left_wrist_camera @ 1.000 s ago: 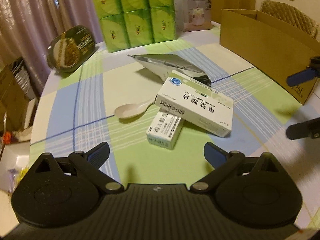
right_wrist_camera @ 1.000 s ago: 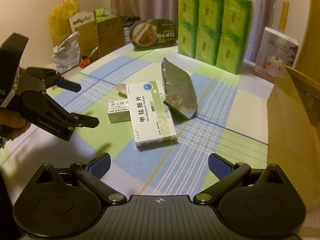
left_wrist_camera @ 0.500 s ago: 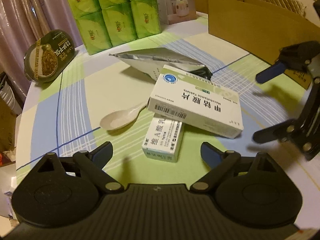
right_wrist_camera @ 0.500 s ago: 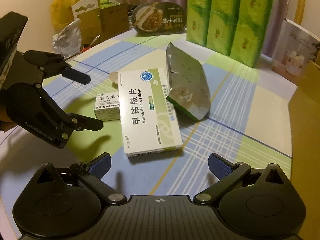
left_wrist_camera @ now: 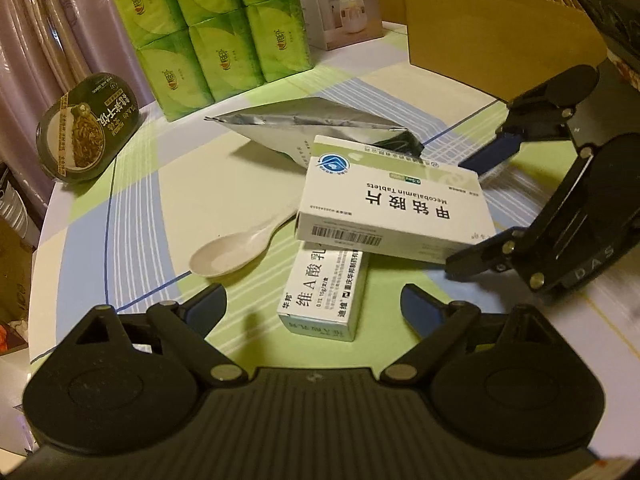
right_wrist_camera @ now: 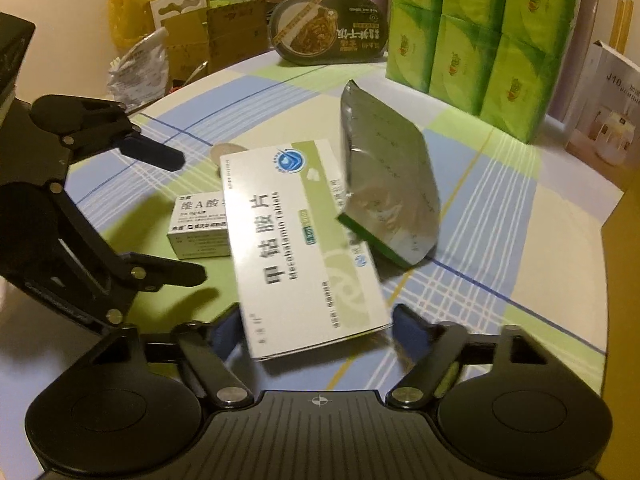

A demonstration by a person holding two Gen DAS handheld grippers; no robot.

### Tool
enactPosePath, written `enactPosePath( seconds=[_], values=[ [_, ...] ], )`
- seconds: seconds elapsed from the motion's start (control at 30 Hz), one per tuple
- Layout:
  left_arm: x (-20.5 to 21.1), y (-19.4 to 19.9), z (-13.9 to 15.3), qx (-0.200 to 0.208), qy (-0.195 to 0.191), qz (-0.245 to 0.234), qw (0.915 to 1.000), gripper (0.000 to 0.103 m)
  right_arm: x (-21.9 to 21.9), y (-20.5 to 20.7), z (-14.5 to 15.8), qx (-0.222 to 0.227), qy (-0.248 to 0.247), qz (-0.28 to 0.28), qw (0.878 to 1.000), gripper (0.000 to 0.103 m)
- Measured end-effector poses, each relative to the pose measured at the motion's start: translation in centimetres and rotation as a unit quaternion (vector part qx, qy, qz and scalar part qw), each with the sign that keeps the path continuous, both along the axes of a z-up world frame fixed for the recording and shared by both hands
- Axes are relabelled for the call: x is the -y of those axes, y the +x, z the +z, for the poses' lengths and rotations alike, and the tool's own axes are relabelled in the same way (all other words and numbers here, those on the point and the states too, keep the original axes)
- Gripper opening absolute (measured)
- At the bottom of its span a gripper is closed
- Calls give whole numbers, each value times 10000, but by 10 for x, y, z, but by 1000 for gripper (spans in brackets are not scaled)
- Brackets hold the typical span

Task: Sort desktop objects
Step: 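Grasp the white Mecobalamin box with the right tool while the left tool reaches the vitamin A box, then grasp the white vitamin A ointment box with the left tool and lift it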

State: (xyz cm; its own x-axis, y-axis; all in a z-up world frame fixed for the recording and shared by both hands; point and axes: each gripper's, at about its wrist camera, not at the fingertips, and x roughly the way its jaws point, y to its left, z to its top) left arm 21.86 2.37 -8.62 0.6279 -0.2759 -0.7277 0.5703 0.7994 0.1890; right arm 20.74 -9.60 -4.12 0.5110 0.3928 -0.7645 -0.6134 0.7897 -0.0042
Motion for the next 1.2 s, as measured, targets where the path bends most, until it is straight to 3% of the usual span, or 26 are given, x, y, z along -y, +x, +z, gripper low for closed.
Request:
enactPosePath(
  seconds=[0.13,0.2,0.33,0.5,0.63,0.87,1.07,1.2],
  values=[
    [0,4,-2,-51,-75,52,9999,91,1,-5,3,4,-94,-70,9999,72],
    [1,5,-3,-31,-27,87,10000,85,2,-11,6,7,-219,-176,9996,72],
    [2,6,-6,-125,-15,75,9999,69,12,-22,10,-95,-310,-429,9986,72],
    [3,4,-3,-245,-123,172,9995,39,29,-43,15,-150,-414,-678,9967,71],
    [11,-8,2,-431,-161,183,9988,34,46,-61,18,-182,-467,-917,9945,71],
    [46,-58,9,-704,12,321,9970,33,77,-98,25,-259,-547,-1465,9874,71],
    [80,-111,14,-592,207,236,9978,33,99,-134,27,-436,-486,-1747,9824,71],
    [85,-134,17,-682,78,432,9967,33,109,-153,28,-611,-312,-1747,9822,71]
  ],
)
